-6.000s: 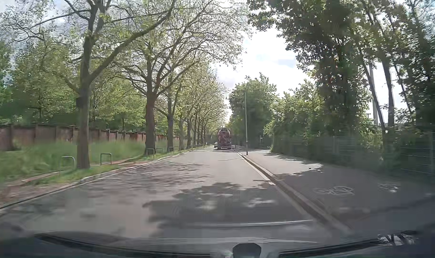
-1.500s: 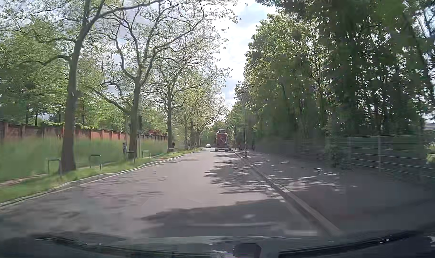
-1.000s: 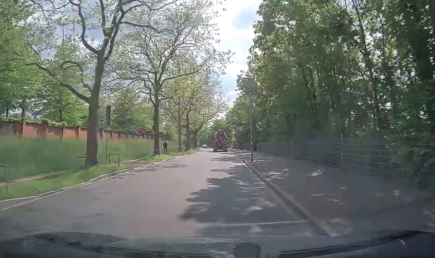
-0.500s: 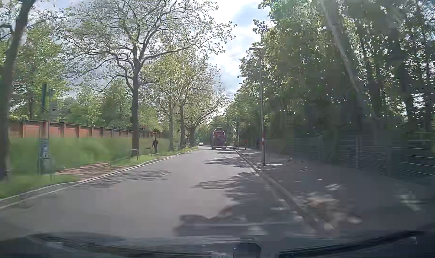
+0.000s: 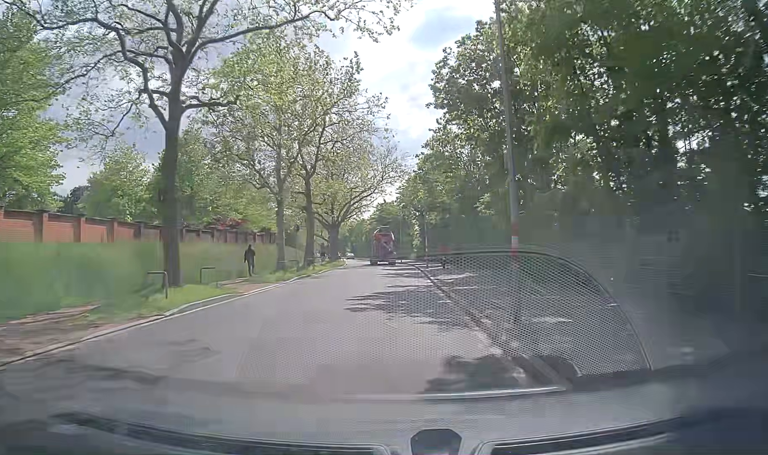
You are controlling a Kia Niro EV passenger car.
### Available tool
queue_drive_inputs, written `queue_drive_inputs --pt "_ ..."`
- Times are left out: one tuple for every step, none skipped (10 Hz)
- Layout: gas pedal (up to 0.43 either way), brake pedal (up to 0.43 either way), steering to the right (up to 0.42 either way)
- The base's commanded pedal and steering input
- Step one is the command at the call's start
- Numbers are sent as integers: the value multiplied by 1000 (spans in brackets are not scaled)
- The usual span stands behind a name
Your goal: Follow the waypoints while adhering to traffic rules and regulations
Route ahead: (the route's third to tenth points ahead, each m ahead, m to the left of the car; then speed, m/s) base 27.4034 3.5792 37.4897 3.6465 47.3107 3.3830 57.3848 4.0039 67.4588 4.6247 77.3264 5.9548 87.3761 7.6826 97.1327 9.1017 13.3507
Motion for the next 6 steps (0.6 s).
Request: queue_drive_inputs --pt "79 0 -2" --pt "79 0 -2" --pt "79 0 -2" --pt "79 0 -2" --pt "79 0 -2" --pt "79 0 -1"
